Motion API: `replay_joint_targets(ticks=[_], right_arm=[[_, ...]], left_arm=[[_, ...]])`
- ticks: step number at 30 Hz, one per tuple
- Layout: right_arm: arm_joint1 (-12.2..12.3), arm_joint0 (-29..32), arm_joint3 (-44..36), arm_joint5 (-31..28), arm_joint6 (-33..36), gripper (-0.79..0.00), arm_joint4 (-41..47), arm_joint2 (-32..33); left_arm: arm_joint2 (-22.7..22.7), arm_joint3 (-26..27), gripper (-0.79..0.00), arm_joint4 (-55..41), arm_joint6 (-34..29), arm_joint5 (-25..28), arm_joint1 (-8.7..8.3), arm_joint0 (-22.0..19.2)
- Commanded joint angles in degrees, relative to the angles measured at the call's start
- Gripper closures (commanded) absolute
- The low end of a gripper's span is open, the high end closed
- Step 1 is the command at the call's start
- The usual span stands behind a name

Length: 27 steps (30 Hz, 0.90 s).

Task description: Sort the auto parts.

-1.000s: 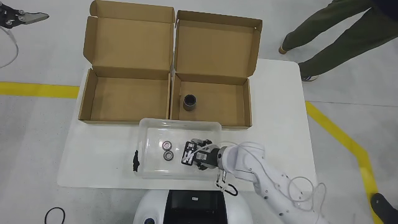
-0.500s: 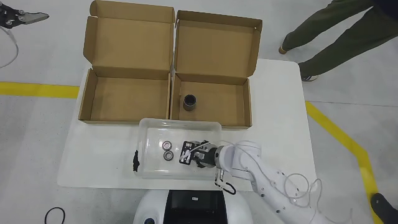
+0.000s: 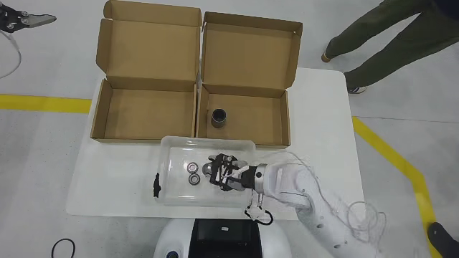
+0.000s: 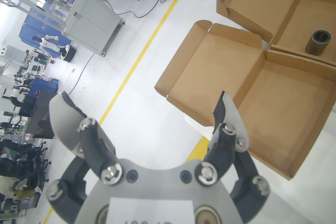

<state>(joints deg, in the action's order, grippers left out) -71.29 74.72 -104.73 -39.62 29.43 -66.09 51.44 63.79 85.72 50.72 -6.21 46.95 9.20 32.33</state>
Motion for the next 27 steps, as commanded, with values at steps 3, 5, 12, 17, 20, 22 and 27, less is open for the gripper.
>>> replay_joint_targets(ticks=[3,5,12,17,20,22,27], right_arm=[[0.11,0.75,0.37,-1.52,-6.64,0.000,4.91,1.05],[0.10,0.78,0.47,-1.76,-8.85,0.000,6.24,1.33],[-0.14,0.61,-0.31,-0.69,-19.17,0.000,11.91,3.31],[-0.13,-0.02,-2.16,-0.03,-22.38,0.000,12.30,4.73],[-0.11,-0.60,-4.12,-0.42,-23.08,0.000,12.80,5.17],[-0.06,-0.97,-5.45,-0.76,-23.31,0.000,13.14,5.57],[0.12,-1.70,-8.24,-1.33,-24.01,0.000,13.82,7.21]], left_arm=[[0.00,0.00,-0.785,0.00,0.00,0.00,0.00,0.00],[0.00,0.00,-0.785,0.00,0.00,0.00,0.00,0.00],[0.00,0.00,-0.785,0.00,0.00,0.00,0.00,0.00],[0.00,0.00,-0.785,0.00,0.00,0.00,0.00,0.00],[0.00,0.00,-0.785,0.00,0.00,0.00,0.00,0.00],[0.00,0.00,-0.785,0.00,0.00,0.00,0.00,0.00],[0.00,0.00,-0.785,0.00,0.00,0.00,0.00,0.00]])
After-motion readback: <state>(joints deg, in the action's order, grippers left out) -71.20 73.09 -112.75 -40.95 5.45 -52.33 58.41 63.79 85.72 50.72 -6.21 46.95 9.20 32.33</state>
